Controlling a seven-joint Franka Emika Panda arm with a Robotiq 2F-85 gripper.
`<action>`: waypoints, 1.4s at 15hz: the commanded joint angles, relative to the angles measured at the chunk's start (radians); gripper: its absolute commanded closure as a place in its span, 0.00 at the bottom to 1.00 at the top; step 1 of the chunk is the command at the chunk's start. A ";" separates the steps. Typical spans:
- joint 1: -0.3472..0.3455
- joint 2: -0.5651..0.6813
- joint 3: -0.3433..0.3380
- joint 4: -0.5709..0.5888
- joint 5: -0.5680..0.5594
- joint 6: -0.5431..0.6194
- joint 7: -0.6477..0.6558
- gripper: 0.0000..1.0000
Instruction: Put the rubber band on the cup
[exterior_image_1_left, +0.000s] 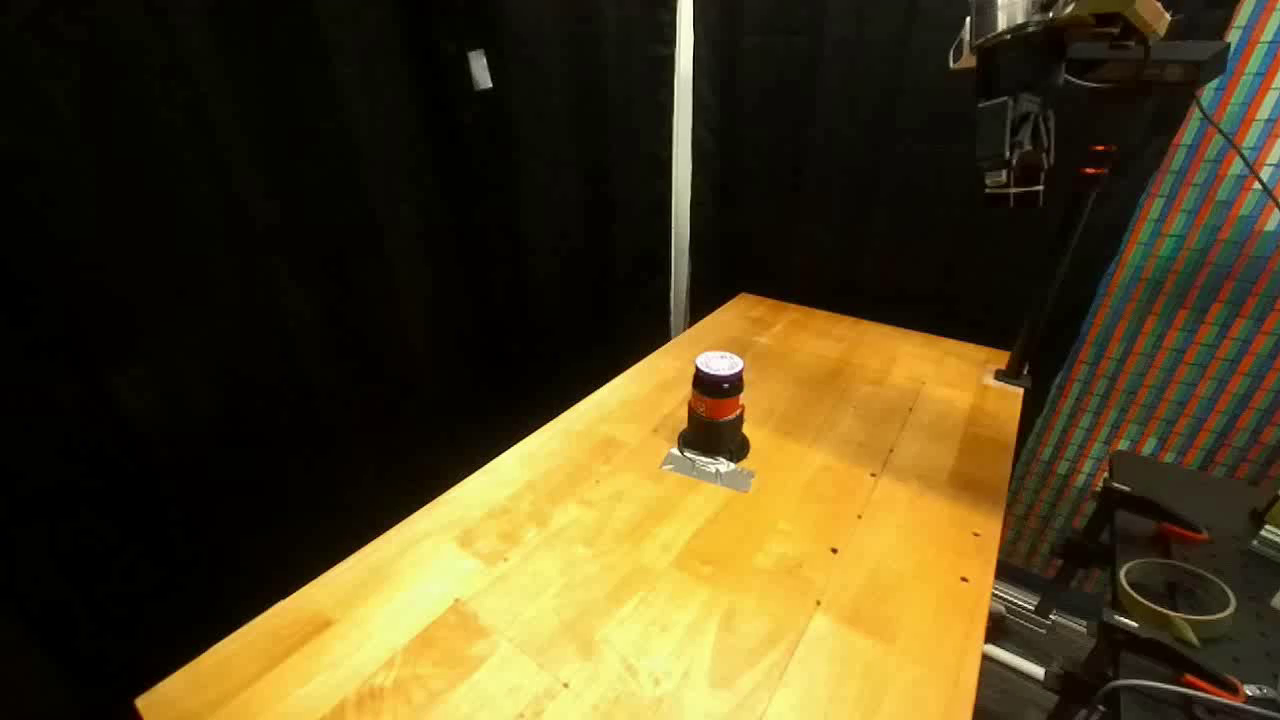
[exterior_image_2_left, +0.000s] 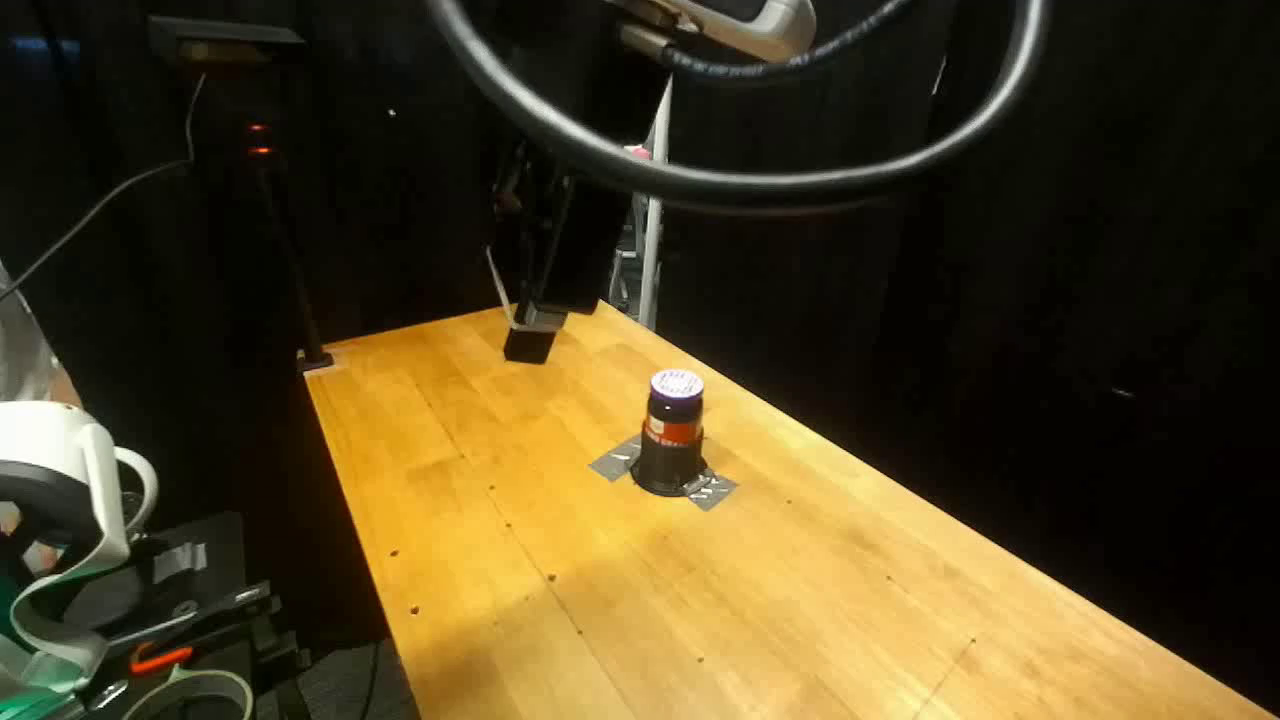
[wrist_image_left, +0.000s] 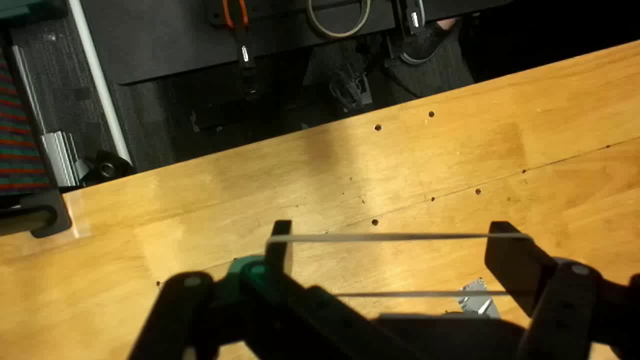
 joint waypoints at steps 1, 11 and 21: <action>-0.014 0.001 0.012 0.005 0.002 -0.002 -0.002 0.00; 0.019 0.222 0.064 0.209 -0.011 0.096 0.019 0.00; 0.053 0.599 0.136 0.422 -0.025 0.429 0.009 0.00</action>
